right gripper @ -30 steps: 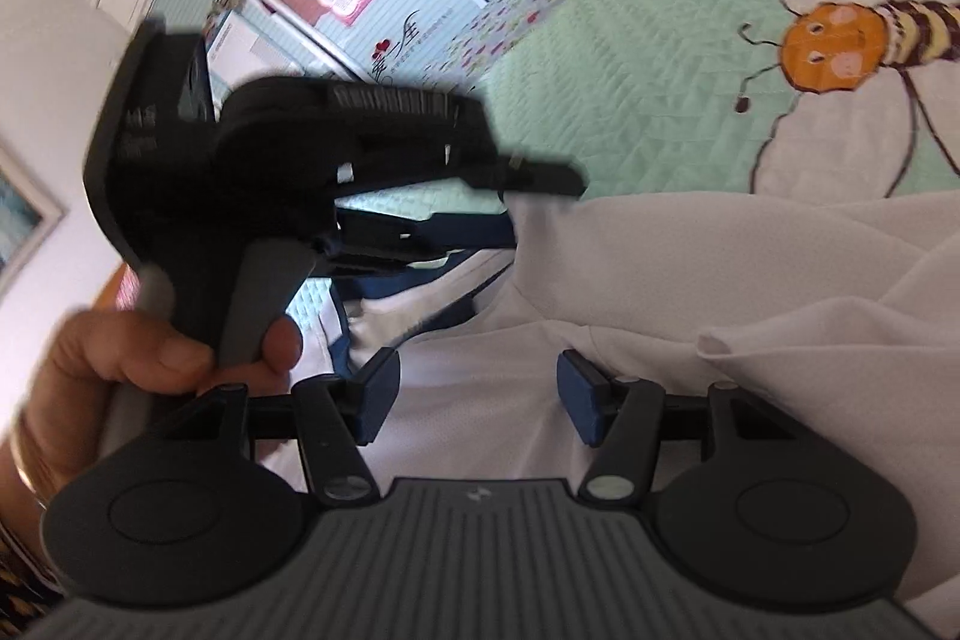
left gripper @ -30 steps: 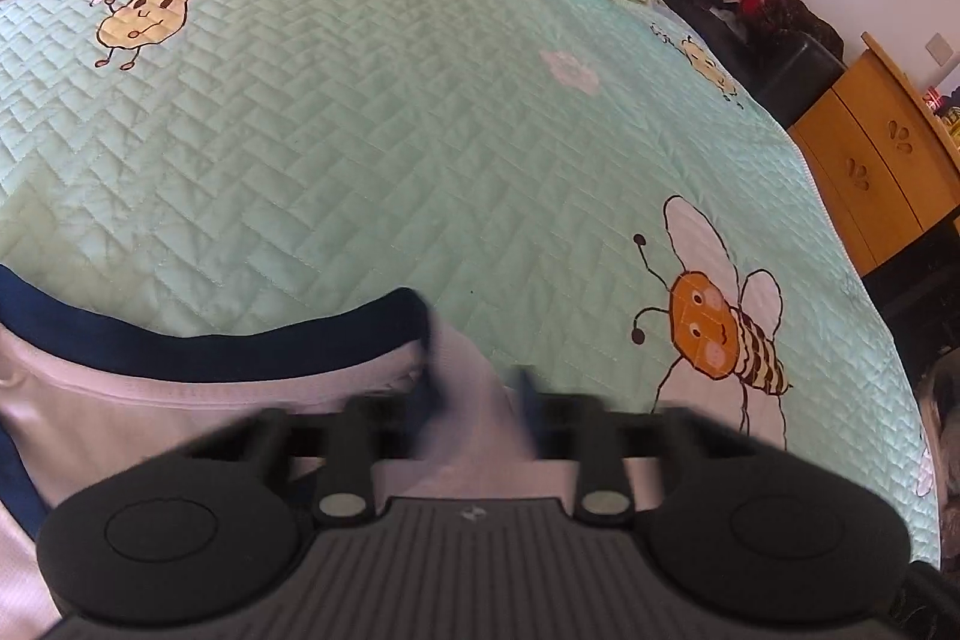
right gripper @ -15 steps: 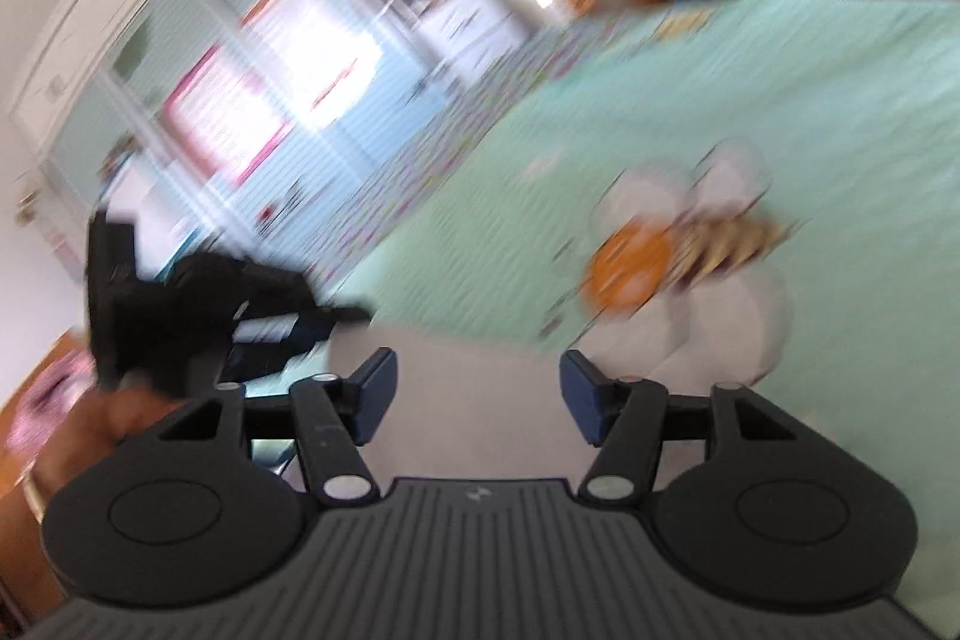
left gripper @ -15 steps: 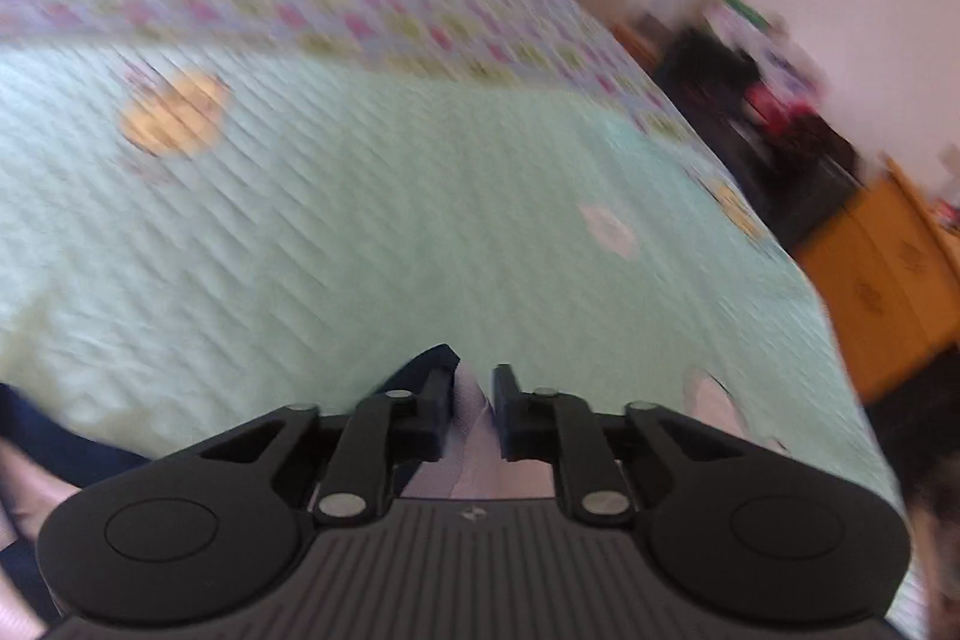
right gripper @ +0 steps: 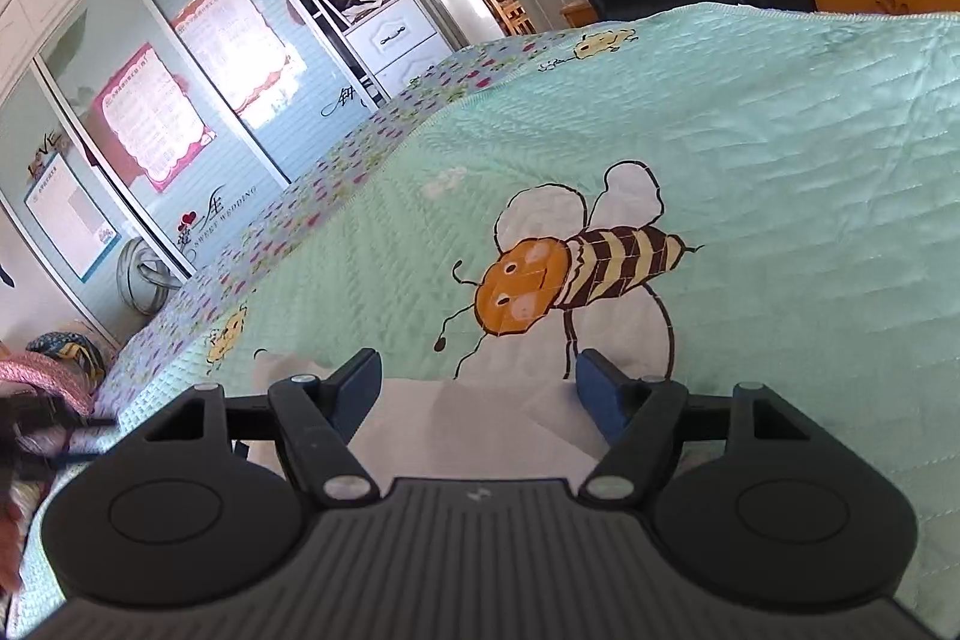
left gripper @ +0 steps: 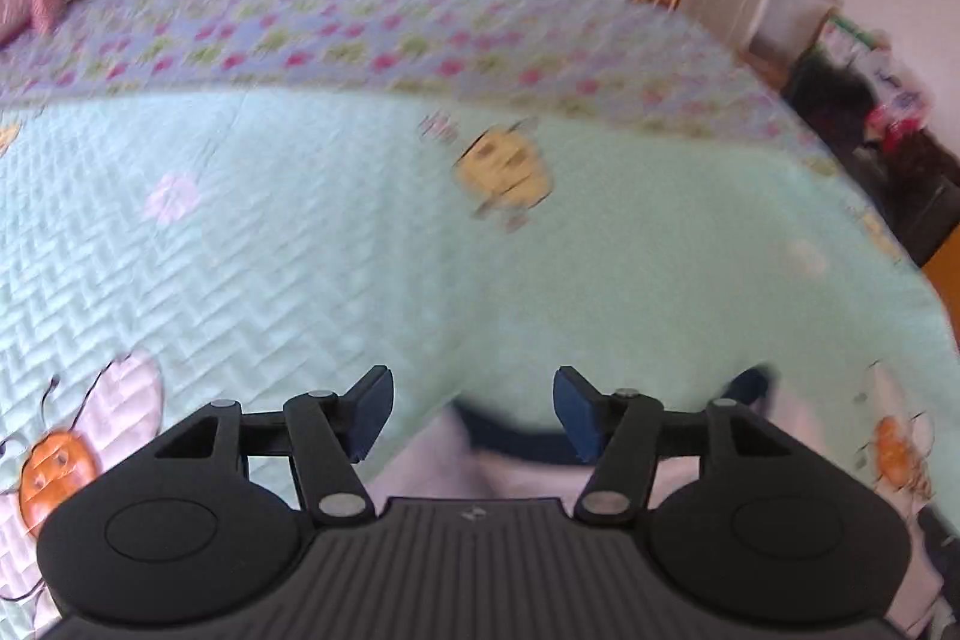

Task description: Fold clothes

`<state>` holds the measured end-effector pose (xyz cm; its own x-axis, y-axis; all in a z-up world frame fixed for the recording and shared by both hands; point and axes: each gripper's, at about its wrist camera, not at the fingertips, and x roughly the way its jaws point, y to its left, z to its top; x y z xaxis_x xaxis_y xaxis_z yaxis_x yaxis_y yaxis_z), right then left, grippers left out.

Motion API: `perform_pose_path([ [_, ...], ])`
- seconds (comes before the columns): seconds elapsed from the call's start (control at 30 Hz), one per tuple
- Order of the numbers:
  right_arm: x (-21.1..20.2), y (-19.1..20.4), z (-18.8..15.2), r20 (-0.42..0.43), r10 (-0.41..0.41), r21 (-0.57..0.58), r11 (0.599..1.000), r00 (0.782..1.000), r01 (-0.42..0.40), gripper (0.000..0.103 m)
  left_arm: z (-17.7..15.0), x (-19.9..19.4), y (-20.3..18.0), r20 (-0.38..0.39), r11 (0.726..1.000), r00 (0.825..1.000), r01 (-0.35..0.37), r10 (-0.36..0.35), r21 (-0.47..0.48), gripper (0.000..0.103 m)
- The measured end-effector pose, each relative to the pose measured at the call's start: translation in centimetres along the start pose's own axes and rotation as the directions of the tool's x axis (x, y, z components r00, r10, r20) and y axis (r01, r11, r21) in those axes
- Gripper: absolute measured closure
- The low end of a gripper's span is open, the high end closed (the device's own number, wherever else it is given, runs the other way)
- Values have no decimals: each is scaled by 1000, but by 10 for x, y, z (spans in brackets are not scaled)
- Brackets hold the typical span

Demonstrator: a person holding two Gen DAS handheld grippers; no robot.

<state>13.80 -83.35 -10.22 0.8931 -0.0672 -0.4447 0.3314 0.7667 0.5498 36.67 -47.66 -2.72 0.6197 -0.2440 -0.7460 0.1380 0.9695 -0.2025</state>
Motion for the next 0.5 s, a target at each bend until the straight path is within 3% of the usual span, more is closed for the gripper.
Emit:
perform_pose_path([
  [0.13, 3, 0, -1, -11, 6, -5, 1000, 1000, -6, 30, -5, 12, 9, -52, 996, 995, 89, -89, -7, 41],
  [0.27, 3, 1, -1, -13, 3, -6, 1000, 1000, -3, 30, -17, 25, -2, -101, 995, 994, 60, -52, 85, 44],
  [0.3, 3, 0, -1, -14, 5, -2, 1000, 1000, -5, 30, -19, 27, -5, -105, 993, 994, 49, -38, 105, 58],
  [0.33, 3, 0, -1, -14, 7, 3, 1000, 1000, -7, 30, -21, 29, -8, -109, 991, 994, 19, -5, 134, 93],
  [0.4, 3, -2, 0, -14, 10, 15, 1000, 1000, -10, 30, -19, 34, -14, -85, 976, 992, -71, 90, 206, 98],
  [0.5, 2, -2, 1, -13, 9, 21, 1000, 1000, -9, 30, -3, 32, -15, -12, 953, 978, -200, 208, 229, 98],
])
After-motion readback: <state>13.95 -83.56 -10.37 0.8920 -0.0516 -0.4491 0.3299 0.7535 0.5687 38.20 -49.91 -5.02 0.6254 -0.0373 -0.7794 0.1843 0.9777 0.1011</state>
